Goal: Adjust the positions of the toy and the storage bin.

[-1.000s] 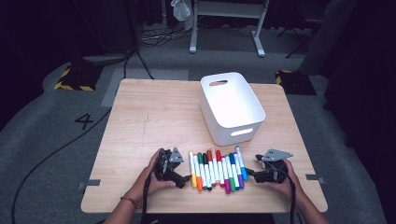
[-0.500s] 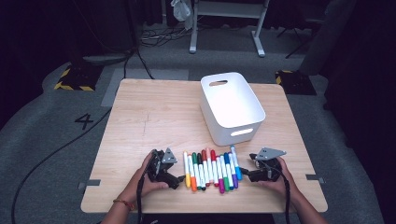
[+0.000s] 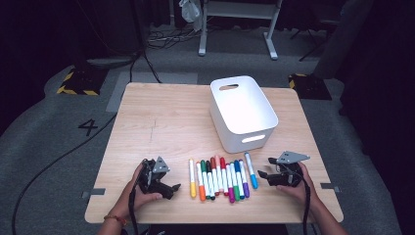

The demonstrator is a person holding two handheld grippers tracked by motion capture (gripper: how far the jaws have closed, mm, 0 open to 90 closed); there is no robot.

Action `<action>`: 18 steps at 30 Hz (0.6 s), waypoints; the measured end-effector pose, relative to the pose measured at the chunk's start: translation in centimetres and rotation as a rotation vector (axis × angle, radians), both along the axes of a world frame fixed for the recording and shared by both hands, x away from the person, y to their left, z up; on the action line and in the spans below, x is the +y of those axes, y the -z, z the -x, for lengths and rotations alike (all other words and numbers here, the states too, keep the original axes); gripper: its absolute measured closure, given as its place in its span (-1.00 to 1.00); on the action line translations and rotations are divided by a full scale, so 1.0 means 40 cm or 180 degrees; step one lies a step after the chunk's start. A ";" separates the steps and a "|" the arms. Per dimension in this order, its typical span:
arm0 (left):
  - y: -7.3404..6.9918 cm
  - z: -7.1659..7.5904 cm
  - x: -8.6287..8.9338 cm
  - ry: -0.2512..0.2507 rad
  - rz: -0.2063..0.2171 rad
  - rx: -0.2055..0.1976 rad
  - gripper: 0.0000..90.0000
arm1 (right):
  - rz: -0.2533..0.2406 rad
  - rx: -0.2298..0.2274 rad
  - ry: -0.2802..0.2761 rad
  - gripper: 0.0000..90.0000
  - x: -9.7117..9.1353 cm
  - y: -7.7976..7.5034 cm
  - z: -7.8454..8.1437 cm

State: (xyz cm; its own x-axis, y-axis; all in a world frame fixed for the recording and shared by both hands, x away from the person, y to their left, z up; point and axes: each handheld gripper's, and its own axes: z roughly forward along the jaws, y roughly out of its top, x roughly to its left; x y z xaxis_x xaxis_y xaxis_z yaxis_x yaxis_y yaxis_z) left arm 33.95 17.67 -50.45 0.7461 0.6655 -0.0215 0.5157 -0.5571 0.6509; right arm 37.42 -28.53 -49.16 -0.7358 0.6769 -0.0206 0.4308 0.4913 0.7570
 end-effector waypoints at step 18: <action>-0.001 -0.008 -0.004 -0.0059 -0.0007 0.0002 -0.99 | 0.0040 0.0103 -0.0132 -0.31 0.033 0.024 -0.009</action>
State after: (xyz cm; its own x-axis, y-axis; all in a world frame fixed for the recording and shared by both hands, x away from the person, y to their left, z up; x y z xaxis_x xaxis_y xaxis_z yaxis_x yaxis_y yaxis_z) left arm 34.28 17.50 -50.42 0.7336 0.6792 -0.0204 0.5263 -0.5489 0.6494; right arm 37.79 -27.23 -50.11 -0.7636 0.6457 -0.0046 0.4341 0.5186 0.7367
